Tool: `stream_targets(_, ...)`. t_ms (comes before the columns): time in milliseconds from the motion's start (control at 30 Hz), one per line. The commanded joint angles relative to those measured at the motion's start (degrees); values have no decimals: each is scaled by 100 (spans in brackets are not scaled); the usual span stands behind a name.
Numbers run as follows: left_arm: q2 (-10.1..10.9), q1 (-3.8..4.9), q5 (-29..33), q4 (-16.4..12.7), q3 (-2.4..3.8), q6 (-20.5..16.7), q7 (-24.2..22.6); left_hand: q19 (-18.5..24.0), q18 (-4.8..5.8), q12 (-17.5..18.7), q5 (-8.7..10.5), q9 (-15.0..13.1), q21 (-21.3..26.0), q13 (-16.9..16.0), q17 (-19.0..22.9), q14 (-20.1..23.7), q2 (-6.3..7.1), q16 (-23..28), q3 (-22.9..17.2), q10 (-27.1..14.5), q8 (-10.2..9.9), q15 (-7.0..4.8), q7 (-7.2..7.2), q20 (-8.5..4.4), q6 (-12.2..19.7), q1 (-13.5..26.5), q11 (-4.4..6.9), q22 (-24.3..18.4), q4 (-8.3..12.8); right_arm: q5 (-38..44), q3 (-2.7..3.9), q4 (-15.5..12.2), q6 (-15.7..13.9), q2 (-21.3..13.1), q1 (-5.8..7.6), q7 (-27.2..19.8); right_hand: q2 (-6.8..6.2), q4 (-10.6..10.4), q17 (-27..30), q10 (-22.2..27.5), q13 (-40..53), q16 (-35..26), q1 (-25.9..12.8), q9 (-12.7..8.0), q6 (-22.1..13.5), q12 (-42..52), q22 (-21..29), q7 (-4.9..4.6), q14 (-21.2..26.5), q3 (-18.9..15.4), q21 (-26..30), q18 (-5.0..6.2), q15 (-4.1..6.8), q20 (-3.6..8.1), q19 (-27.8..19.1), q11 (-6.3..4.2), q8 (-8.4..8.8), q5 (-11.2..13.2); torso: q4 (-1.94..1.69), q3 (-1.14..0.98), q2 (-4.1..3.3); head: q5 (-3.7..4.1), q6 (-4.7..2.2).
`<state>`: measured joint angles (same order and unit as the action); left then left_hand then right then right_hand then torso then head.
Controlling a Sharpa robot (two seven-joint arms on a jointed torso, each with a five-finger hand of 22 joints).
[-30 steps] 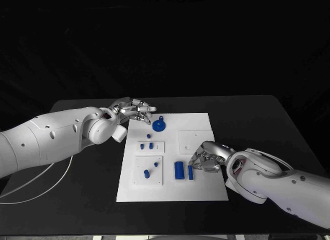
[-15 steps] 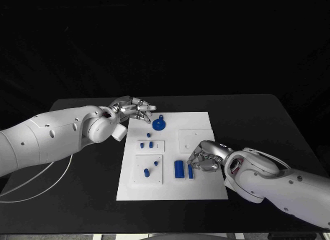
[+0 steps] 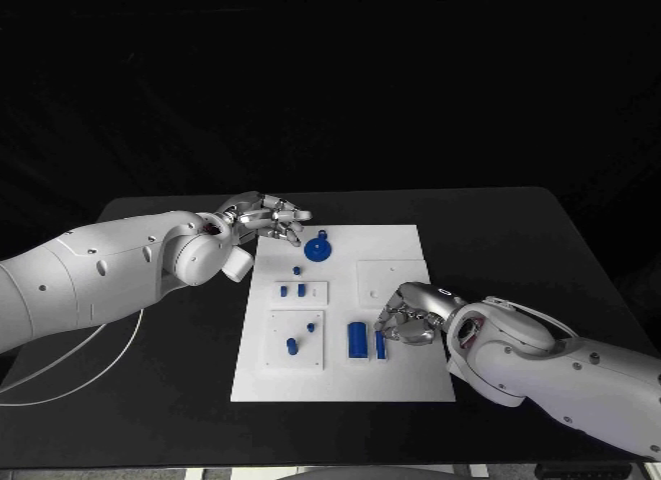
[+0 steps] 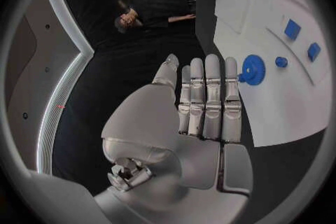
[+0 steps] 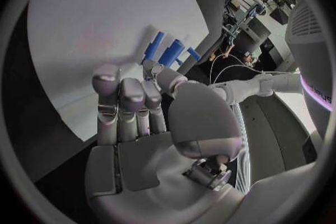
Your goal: Assemble the parts on the task board
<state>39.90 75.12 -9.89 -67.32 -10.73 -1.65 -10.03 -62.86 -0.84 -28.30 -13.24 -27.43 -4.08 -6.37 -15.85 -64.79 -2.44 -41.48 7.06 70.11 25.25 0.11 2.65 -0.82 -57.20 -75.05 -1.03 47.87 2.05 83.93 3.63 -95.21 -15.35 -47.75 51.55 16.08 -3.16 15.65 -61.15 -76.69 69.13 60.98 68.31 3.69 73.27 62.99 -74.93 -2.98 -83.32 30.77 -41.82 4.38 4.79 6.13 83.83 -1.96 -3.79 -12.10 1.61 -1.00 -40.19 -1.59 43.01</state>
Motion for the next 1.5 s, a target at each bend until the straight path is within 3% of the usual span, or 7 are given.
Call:
stream_targets(33,-11,1,-17,-10,4,94,-25,-38,84,-10,-29,10,-17,4,7,47,-33,-35,-38,-41,-38,8,9,11,24,-31,15,-5,3,277,-21,25,169,32,-58,129,-33,1,-6,-19,10,19,-23,5,38,15,-489,-8,-4,-40,-25,-52,54,36,222,-29,15,-44,2,-1,0,6,9)
stream_targets(600,-9,1,-21,-6,4,96,-17,-38,84,-10,-29,10,-17,4,7,47,-33,-35,-38,-41,-38,8,9,11,24,-31,15,-5,3,456,-21,130,-210,99,-195,267,-98,-5,9,-23,21,7,-62,2,73,-14,-485,1,-2,33,-30,-60,68,54,222,-48,18,-121,5,-2,1,1,11)
stream_targets(867,-8,1,-22,-4,4,83,-15,-37,84,-8,-20,13,-17,5,8,47,-42,-35,-45,-40,-40,8,9,12,24,-41,16,-2,9,267,-21,154,-502,63,-197,126,-339,-564,62,35,-38,-55,36,3,61,-124,-453,70,5,-498,89,-69,94,77,234,-70,18,125,-3,-3,3,7,5)
stream_targets(1033,-2,1,-19,-10,4,31,-64,-32,84,2,-12,15,-15,9,12,57,-38,-26,-43,-53,-46,12,16,14,35,-38,9,-1,8,-318,-9,165,-778,-22,-196,-436,-479,-814,153,112,-145,-184,-41,-4,-424,-262,-384,-43,34,-783,370,-42,67,61,202,1,23,9,7,3,10,-4,-26)
stream_targets(1233,3,1,91,-5,3,-132,-202,49,84,396,-16,191,13,235,133,79,-61,216,-62,-105,-301,74,104,61,84,-57,-81,-94,14,-1871,181,341,-877,-91,-151,-1449,-383,-1087,221,194,-258,-327,114,-2,-618,-371,-306,-97,43,-1684,703,18,32,14,198,49,19,-220,21,17,31,1,-119)
stream_targets(1300,0,1,168,5,3,-193,-262,105,84,772,-30,659,21,253,235,47,-88,440,-95,-47,-672,116,153,96,-47,-113,-123,-192,36,-2437,264,464,-842,-96,-92,-1760,-328,-1081,329,269,-363,-477,67,-3,-660,-503,-251,-112,96,-1977,926,26,20,1,165,56,20,-547,21,18,40,11,-189)
stream_targets(1500,-34,1,402,105,2,-422,-488,277,55,1726,-33,1560,34,286,636,-56,-153,1383,-155,-98,-1282,249,296,210,-127,-139,-294,-508,-4,-4035,437,1075,-671,21,225,-2457,89,-762,1292,909,-1743,-1914,170,-1,-826,-1978,800,-178,465,-2710,3047,12,-71,-92,-228,119,11,-724,56,47,149,48,-446)
